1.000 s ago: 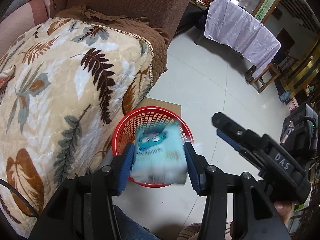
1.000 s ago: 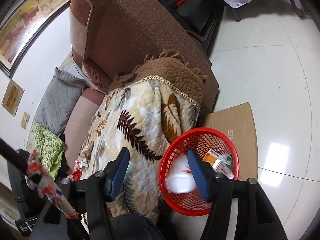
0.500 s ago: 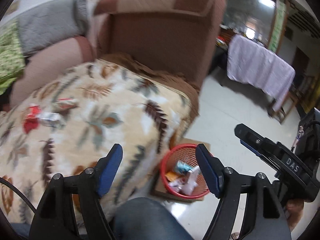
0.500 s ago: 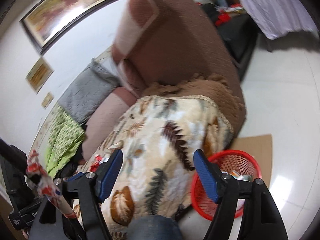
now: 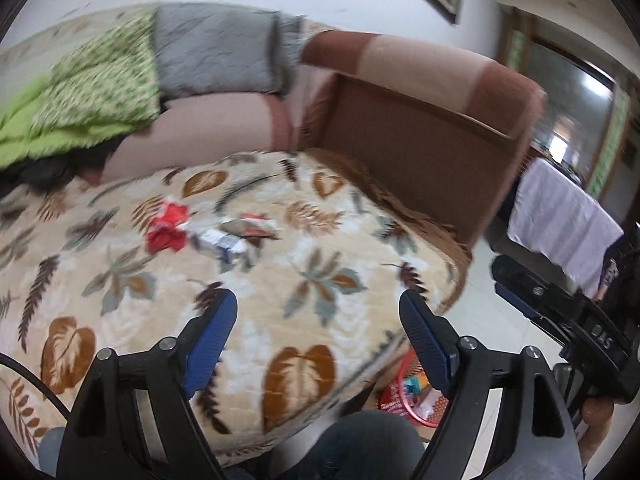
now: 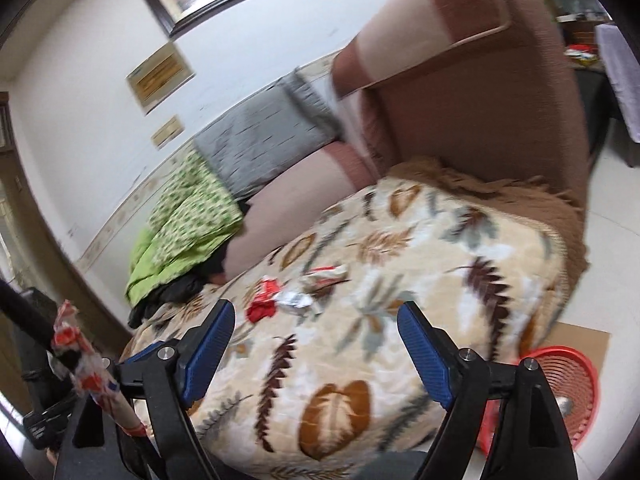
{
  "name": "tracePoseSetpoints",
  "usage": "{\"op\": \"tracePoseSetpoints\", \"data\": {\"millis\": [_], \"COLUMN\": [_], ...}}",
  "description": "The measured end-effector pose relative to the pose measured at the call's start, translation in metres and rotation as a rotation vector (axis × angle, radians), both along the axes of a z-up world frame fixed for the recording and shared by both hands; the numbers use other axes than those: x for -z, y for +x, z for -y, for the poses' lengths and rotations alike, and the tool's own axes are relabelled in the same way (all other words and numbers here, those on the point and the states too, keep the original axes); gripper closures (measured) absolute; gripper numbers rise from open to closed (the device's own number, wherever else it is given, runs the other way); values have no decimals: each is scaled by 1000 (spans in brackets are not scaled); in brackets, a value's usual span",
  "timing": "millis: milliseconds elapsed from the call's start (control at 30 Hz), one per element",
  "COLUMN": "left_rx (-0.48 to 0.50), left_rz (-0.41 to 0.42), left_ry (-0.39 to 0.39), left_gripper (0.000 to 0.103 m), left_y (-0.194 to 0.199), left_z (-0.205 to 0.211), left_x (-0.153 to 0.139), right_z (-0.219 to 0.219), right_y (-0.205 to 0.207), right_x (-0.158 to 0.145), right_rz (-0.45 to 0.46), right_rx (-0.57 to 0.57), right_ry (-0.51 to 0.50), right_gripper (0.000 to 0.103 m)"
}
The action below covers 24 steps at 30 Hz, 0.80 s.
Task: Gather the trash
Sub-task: 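Move both tools back over the trash on the blanket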
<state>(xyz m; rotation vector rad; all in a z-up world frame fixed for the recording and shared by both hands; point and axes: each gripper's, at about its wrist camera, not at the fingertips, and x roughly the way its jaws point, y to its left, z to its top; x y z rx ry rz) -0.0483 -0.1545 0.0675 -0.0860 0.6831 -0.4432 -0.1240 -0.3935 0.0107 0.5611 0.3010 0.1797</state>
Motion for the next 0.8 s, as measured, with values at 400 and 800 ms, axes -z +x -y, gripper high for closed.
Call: {"op": "tracePoseSetpoints", "data": {"millis": [400,800], "left_rx": [-127,-112], "left_rz": [-145,-347], "left_ry": [-103,-56], "left_gripper": [21,21], "left_y": [128,280], "left_z": [-87,-25], "left_x": [5,91], "right_z": [-49,-28], "right_y": [147,322], "right_x": [4,63], "right_rz": [-97,-303], "right_rx": [-166,-214], "right_ry": [-10,96], "right_gripper": [16,18]}}
